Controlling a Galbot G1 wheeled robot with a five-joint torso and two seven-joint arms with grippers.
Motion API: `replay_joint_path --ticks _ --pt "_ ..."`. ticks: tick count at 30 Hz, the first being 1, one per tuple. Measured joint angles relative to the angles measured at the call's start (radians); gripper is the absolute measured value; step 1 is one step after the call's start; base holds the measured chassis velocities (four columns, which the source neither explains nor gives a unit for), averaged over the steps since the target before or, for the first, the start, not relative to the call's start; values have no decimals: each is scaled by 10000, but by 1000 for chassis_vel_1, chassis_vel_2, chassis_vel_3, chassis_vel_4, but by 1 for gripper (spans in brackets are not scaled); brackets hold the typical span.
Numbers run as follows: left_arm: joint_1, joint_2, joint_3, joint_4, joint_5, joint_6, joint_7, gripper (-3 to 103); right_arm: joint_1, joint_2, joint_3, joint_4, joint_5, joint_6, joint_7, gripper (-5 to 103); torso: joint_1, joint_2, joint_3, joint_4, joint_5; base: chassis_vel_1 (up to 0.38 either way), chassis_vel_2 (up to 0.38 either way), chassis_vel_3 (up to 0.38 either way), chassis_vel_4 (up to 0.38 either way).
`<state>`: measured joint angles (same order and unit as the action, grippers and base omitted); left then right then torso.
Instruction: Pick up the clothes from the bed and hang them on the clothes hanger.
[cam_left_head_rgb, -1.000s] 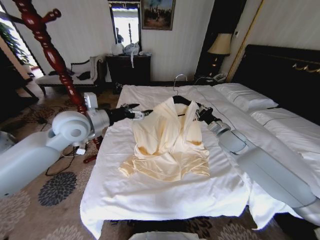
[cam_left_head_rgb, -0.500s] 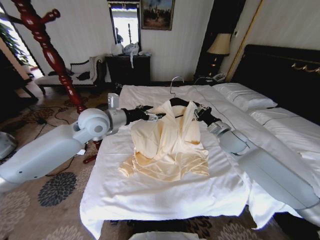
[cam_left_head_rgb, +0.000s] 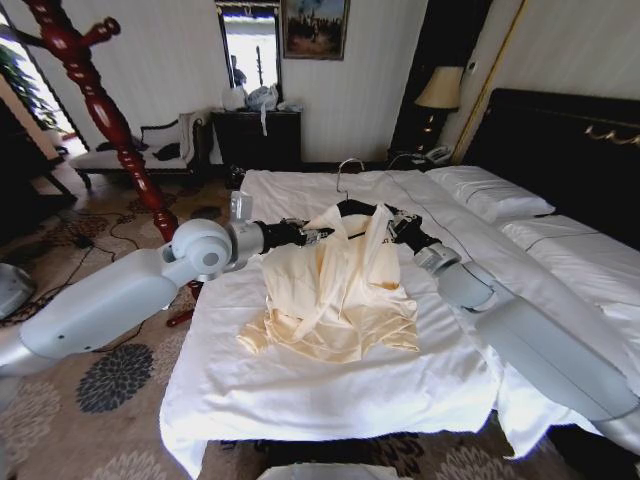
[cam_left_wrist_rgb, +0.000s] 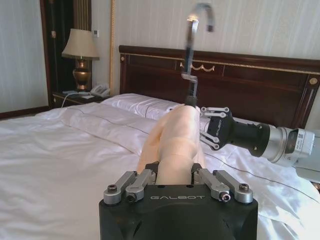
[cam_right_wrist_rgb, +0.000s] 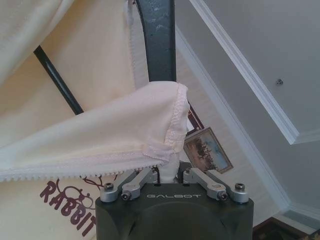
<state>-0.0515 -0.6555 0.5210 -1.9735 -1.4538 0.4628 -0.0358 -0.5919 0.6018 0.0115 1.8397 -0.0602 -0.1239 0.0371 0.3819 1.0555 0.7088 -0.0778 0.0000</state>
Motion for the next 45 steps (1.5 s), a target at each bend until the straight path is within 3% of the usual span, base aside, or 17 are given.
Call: replay_joint_path --ticks 5,29,30,32,33,36,37,39,40,42,43,44,45 --pt "154 39 0 -67 35 11 -27 23 3 -14 -17 50 8 4 0 16 1 0 0 -1 0 0 0 0 0" --pt "242 49 -96 -458 158 -278 -404 22 27 31 7 401 250 39 234 17 0 0 0 -3 0 0 0 0 0" --pt "233 47 -109 -416 257 -356 -434 20 9 44 5 468 292 85 230 27 0 0 0 0 0 0 0 0 0" --pt "232 51 -131 -384 291 -374 -469 19 -3 44 6 481 313 90 230 27 0 0 0 2 -1 0 0 0 0" --pt "231 58 -180 -321 343 -418 -475 19 -47 38 18 542 405 88 234 38 0 0 0 1 0 0 0 0 0" --pt "231 67 -221 -280 371 -437 -493 19 -74 19 50 587 479 88 239 38 0 0 1 0 -2 0 0 0 0" --pt "231 80 -255 -255 379 -455 -499 19 -88 11 69 628 540 87 247 48 0 0 0 -1 -1 0 0 0 0" --pt "239 107 -292 -220 414 -480 -505 19 -94 -2 83 678 588 83 253 48 0 0 1 -2 0 0 0 0 0" --pt "244 124 -303 -208 439 -486 -509 19 -106 -11 102 706 606 79 253 60 -1 0 1 -1 0 0 0 0 0" --pt "252 151 -326 -193 466 -490 -514 19 -124 -22 136 733 636 73 254 60 0 0 1 -1 -1 0 0 0 0" --pt "287 207 -378 -179 488 -503 -519 19 -169 -45 201 781 707 59 256 71 0 0 1 -1 -1 0 0 0 0" --pt "325 256 -436 -168 501 -505 -528 19 -212 -68 252 816 767 52 259 71 0 0 0 0 -1 0 0 0 0" --pt "376 305 -501 -164 516 -507 -539 19 -275 -101 321 864 841 44 268 82 0 0 1 0 0 0 0 0 0"
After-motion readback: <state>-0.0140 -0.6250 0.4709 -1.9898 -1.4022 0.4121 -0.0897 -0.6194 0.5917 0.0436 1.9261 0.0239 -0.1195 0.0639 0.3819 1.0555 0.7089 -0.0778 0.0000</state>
